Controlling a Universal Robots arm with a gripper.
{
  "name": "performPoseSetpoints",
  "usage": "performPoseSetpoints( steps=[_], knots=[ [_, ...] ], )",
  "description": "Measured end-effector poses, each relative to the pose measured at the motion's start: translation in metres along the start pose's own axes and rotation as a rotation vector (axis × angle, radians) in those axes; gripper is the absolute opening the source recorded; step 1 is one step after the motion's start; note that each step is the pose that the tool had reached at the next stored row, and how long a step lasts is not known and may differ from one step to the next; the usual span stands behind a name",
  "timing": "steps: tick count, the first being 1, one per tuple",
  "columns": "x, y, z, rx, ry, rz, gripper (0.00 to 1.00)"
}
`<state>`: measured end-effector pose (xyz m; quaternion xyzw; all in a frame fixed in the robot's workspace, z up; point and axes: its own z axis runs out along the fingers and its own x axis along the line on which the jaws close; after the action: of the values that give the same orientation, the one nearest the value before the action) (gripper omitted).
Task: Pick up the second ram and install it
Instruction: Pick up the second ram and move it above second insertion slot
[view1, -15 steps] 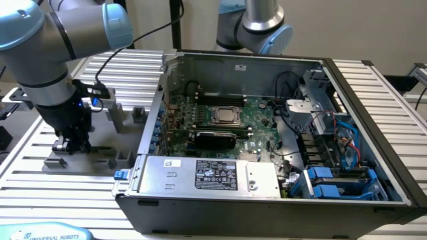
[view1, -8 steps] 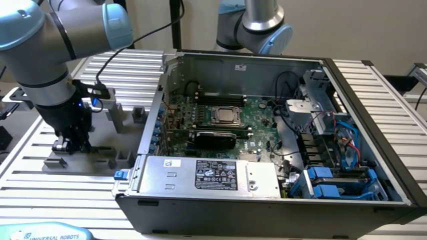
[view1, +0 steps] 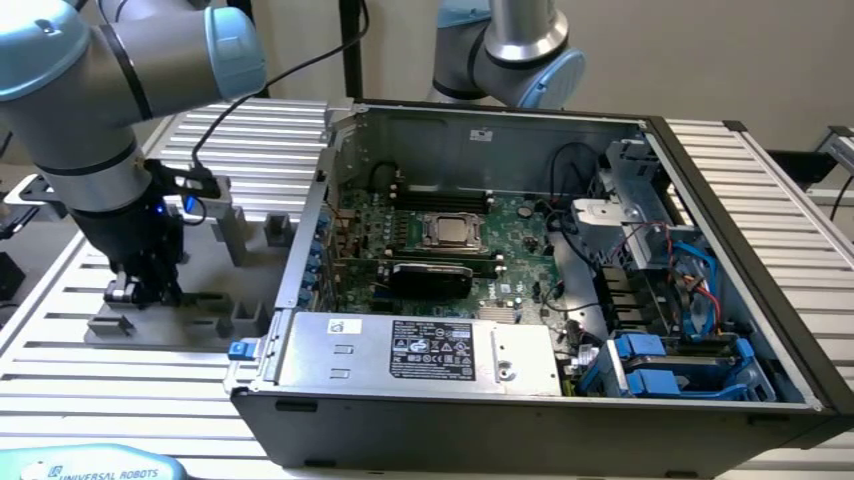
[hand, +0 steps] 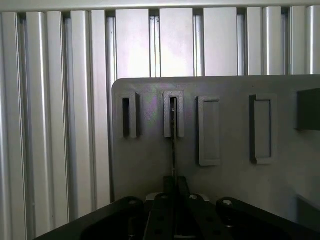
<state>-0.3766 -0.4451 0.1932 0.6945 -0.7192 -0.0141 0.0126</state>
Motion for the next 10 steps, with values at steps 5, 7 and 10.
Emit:
performPoseSetpoints(
  steps=[5,7,10],
  knots=[
    [0.000,0.0004,-0.0091,0.0002,-0.0002,0.000,0.13],
    [0.000,0.0006,-0.0155,0.0003,-0.0002,0.000,0.13],
    [0.000,0.0011,-0.0288,0.0004,-0.0003,0.000,0.13]
  ],
)
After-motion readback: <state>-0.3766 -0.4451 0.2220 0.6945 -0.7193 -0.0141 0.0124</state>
